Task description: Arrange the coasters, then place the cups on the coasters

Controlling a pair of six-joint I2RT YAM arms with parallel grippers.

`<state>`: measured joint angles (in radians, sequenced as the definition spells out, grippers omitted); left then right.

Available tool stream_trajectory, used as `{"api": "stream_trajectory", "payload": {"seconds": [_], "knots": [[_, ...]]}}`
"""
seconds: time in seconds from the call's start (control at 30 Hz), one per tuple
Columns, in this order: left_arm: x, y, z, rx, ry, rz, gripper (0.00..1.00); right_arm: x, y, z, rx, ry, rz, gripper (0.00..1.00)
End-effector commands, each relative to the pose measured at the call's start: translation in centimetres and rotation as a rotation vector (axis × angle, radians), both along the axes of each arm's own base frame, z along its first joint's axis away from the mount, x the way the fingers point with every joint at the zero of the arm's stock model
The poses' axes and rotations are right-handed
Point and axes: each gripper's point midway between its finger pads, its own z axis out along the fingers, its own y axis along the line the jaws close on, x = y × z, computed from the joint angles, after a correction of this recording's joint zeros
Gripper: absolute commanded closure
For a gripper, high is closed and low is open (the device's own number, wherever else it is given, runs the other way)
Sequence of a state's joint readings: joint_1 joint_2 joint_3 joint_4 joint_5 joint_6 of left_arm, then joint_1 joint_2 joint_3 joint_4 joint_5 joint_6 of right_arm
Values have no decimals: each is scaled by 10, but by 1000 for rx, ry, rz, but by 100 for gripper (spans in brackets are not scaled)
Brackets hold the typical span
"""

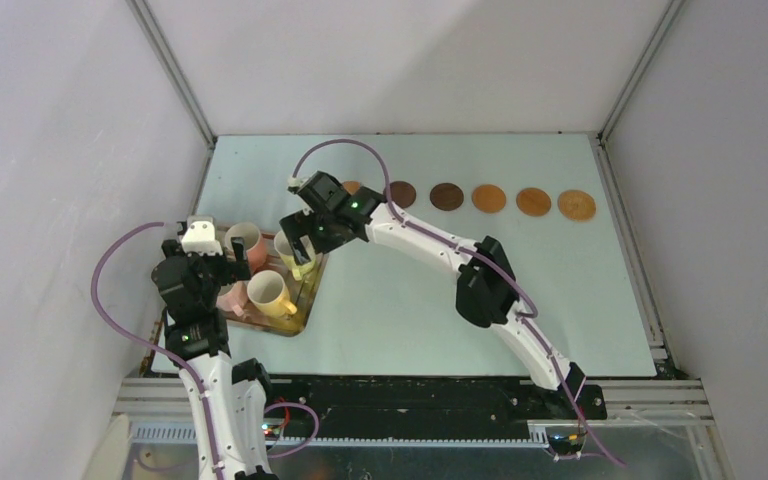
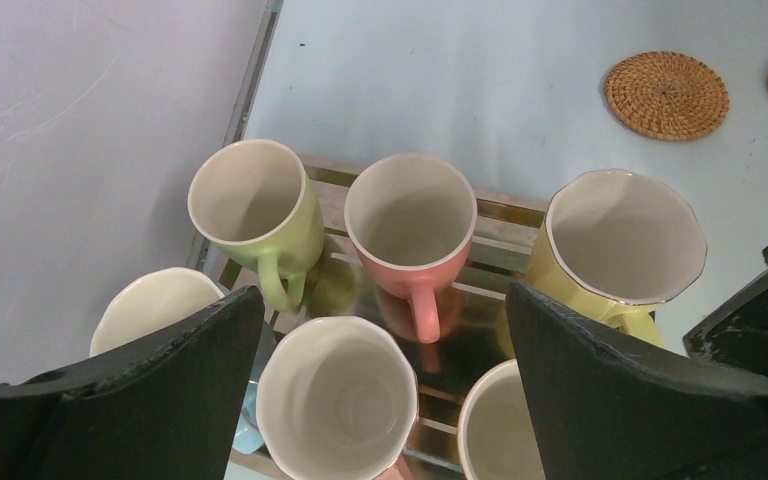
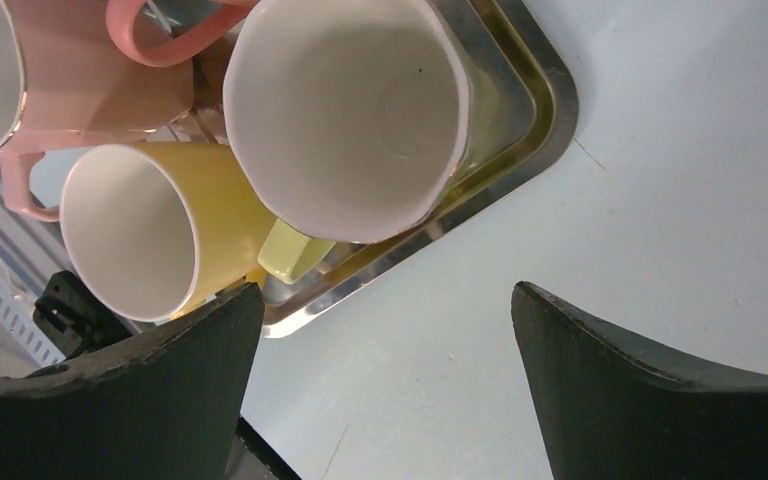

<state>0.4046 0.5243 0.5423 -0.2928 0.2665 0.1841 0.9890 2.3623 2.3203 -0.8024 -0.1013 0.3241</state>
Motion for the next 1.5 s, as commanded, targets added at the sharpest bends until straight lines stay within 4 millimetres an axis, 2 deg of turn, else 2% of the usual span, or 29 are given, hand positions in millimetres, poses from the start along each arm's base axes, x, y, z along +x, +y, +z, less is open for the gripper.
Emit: {"api": "stream_trajectory", "payload": {"seconds": [0.0,0.07,0.37,0.53,0.63,0.8,0.97,1.0,1.03,1.07,1.13,1.23,1.37,1.4,1.43,1.47], "knots": [[4,2,14,17,-51,-4,2,-3,20,10,23,-60,-10,1],[3,1,14,17,-52,-6,2,-3,23,2,7,-72,-14,1],[3,0,15,18,-55,-8,2,1,29,-7,-20,-115,-31,1],[3,0,15,18,-53,-11,2,12,29,-12,-53,-181,-52,3],[3,0,15,18,-55,-12,2,19,27,-15,-74,-215,-53,11],[3,-1,15,17,-54,-15,2,18,30,-19,-70,-210,-20,25],[3,0,14,17,-50,-13,2,14,35,-19,-55,-201,26,59],[3,0,14,16,-51,-13,2,15,34,-15,-56,-212,35,71],[3,0,14,16,-49,-12,2,16,33,-12,-58,-229,48,77],[4,0,14,16,-49,-15,2,17,32,-2,-51,-248,49,88],[4,0,13,16,-46,-15,2,22,29,17,-42,-299,61,100],[4,-1,12,13,-43,-17,2,37,19,50,-24,-385,60,100],[4,-1,11,11,-39,-20,1,68,-7,112,55,-477,-1,100],[4,-1,11,11,-38,-20,1,74,-13,116,57,-487,-10,100],[4,-1,11,10,-38,-19,2,86,-22,129,73,-514,-33,100],[5,0,10,11,-37,-19,2,92,-27,131,75,-523,-42,100]]}}
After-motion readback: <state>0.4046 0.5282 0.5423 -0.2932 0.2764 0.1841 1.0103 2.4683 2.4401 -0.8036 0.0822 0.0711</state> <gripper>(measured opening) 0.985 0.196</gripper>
